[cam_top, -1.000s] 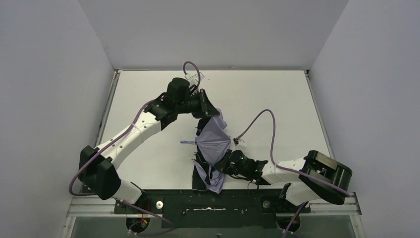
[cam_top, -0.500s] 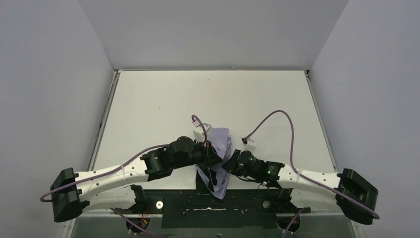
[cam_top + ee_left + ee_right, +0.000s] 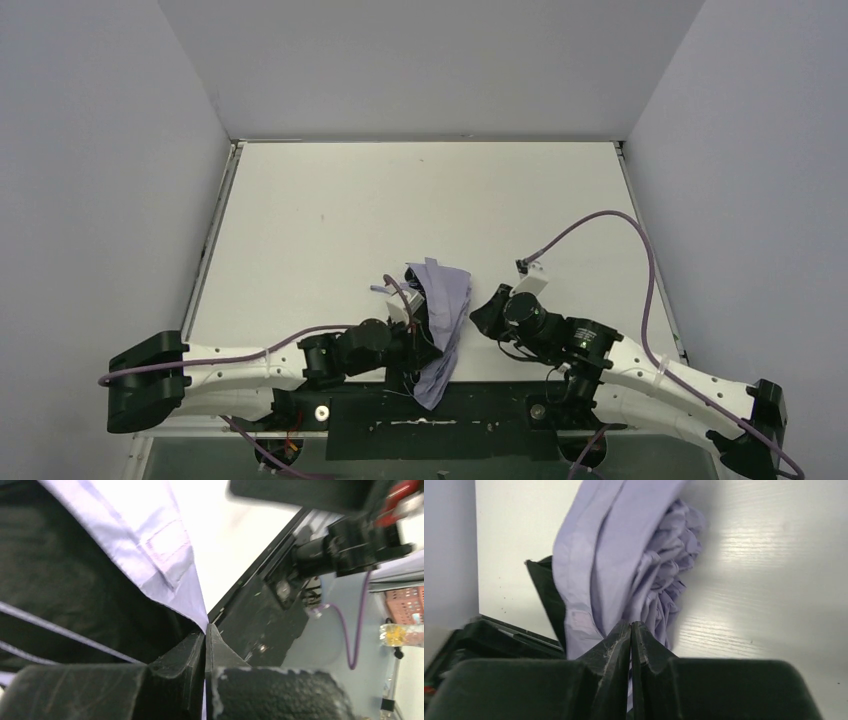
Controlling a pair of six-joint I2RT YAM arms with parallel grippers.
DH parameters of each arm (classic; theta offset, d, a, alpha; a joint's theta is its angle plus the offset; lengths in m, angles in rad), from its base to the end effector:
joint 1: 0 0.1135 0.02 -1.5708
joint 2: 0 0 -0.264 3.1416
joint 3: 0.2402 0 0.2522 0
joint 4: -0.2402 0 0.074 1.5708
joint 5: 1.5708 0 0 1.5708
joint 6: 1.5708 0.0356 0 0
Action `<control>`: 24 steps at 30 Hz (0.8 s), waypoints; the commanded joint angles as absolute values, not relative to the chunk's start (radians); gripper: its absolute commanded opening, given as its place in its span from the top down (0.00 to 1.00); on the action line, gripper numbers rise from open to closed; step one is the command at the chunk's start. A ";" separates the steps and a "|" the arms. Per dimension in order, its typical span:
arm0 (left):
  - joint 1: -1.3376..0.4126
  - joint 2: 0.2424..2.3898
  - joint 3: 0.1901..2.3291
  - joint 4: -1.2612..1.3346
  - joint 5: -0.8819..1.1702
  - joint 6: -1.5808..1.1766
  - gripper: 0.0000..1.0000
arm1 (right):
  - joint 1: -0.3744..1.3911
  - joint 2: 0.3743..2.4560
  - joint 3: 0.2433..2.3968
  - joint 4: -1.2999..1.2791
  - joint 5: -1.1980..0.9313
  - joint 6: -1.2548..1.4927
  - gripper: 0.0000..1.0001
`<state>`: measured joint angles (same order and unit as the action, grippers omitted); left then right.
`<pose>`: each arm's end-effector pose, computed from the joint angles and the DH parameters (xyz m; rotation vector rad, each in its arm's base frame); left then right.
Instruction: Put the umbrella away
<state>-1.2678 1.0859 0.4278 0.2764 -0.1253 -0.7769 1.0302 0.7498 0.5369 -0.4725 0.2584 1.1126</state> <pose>0.0725 -0.2171 0.2040 0.4353 2.1140 -1.1737 0.0916 0.1349 0.2317 0.2437 2.3639 0.8396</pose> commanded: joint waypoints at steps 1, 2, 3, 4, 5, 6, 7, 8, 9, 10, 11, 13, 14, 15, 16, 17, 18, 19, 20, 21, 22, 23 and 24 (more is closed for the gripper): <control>-1.295 1.080 0.321 0.451 -0.172 -0.850 1.00 | 1.038 0.772 0.604 -0.401 0.253 1.064 0.95; -1.301 1.081 0.304 0.458 -0.180 -0.859 1.00 | 1.037 0.782 0.606 -0.376 0.237 1.059 0.95; -1.305 1.081 0.289 0.464 -0.188 -0.867 1.00 | 1.037 0.795 0.608 -0.343 0.217 1.050 0.96; -1.308 1.084 0.269 0.471 -0.193 -0.875 1.00 | 1.037 0.813 0.611 -0.315 0.196 1.045 0.96; -1.311 1.087 0.256 0.481 -0.200 -0.884 1.00 | 1.038 0.833 0.613 -0.287 0.177 1.040 0.96; -1.313 1.091 0.242 0.493 -0.205 -0.894 1.00 | 1.037 0.855 0.613 -0.257 0.161 1.034 0.96; -1.313 1.096 0.227 0.509 -0.208 -0.902 1.00 | 1.038 0.874 0.608 -0.225 0.144 1.033 0.96; -1.313 1.103 0.215 0.530 -0.210 -0.910 1.00 | 1.037 0.894 0.603 -0.194 0.129 1.038 0.97; -1.313 1.109 0.208 0.539 -0.211 -0.914 1.00 | 1.038 0.909 0.593 -0.166 0.115 1.047 0.97; -1.314 1.115 0.204 0.543 -0.212 -0.919 1.00 | 1.038 0.920 0.583 -0.139 0.108 1.057 0.97; -1.315 1.121 0.201 0.542 -0.212 -0.921 1.00 | 1.039 0.931 0.575 -0.117 0.103 1.065 0.98; -1.316 1.135 0.202 0.542 -0.212 -0.923 1.00 | 1.039 0.947 0.568 -0.106 0.101 1.080 0.98; -1.316 1.142 0.202 0.542 -0.213 -0.926 1.00 | 1.039 0.954 0.567 -0.114 0.103 1.086 0.98; -1.316 1.148 0.201 0.541 -0.215 -0.930 1.00 | 1.040 0.959 0.564 -0.115 0.104 1.091 0.97; -1.316 1.155 0.202 0.541 -0.218 -0.934 1.00 | 1.042 0.961 0.557 -0.115 0.102 1.101 0.96; -1.316 1.161 0.202 0.541 -0.221 -0.939 1.00 | 1.044 0.963 0.549 -0.115 0.102 1.110 0.94; -1.316 1.167 0.201 0.541 -0.222 -0.941 1.00 | 1.046 0.963 0.542 -0.114 0.104 1.120 0.92; -1.316 1.172 0.201 0.541 -0.224 -0.945 1.00 | 1.048 0.965 0.532 -0.112 0.105 1.128 0.89; -1.316 1.180 0.200 0.542 -0.227 -0.948 1.00 | 1.048 0.965 0.526 -0.110 0.104 1.134 0.84; -1.316 1.184 0.199 0.539 -0.231 -0.953 1.00 | 1.050 0.966 0.521 -0.114 0.105 1.140 0.77; -1.316 1.189 0.197 0.537 -0.234 -0.959 1.00 | 1.052 0.968 0.519 -0.125 0.107 1.146 0.71; -1.316 1.197 0.198 0.534 -0.238 -0.964 1.00 | 1.052 0.969 0.518 -0.138 0.112 1.152 0.65; -1.316 1.204 0.197 0.534 -0.242 -0.968 1.00 | 1.056 0.972 0.517 -0.153 0.117 1.158 0.61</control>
<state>-1.3083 1.1820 0.2020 0.4934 -0.2161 -0.9413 1.0428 0.9623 0.5224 -0.1696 0.0975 1.1225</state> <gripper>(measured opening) 0.002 0.318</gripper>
